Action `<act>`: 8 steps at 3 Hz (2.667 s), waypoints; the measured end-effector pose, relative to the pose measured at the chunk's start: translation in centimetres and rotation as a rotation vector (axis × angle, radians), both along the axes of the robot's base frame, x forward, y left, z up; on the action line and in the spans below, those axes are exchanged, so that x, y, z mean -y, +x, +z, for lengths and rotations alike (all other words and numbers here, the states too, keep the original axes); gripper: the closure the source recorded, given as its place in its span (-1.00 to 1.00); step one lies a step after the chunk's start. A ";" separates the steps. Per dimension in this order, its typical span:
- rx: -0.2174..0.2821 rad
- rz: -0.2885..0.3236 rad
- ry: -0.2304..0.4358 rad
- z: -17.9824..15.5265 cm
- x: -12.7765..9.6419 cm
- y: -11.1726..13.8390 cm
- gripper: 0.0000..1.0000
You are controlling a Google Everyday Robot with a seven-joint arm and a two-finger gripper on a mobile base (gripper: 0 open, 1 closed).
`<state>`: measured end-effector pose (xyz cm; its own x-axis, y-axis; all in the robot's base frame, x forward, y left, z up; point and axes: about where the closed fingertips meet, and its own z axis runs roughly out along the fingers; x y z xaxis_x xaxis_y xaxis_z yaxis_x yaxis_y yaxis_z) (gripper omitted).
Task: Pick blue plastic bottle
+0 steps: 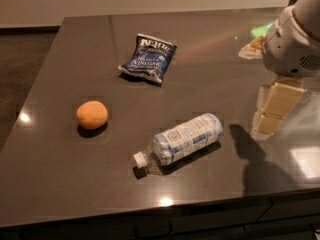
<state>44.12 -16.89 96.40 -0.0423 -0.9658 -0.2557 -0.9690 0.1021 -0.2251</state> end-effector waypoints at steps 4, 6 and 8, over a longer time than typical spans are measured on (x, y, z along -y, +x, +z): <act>-0.054 0.422 -0.080 -8.8 -9.0 -0.6 -1.00; -0.049 0.492 -0.159 -10.7 -9.6 -0.7 -0.21; -0.047 0.484 -0.137 -8.1 -9.5 0.2 0.73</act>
Offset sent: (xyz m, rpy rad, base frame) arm -0.0092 0.0918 -0.0808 -0.0319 0.0666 0.4137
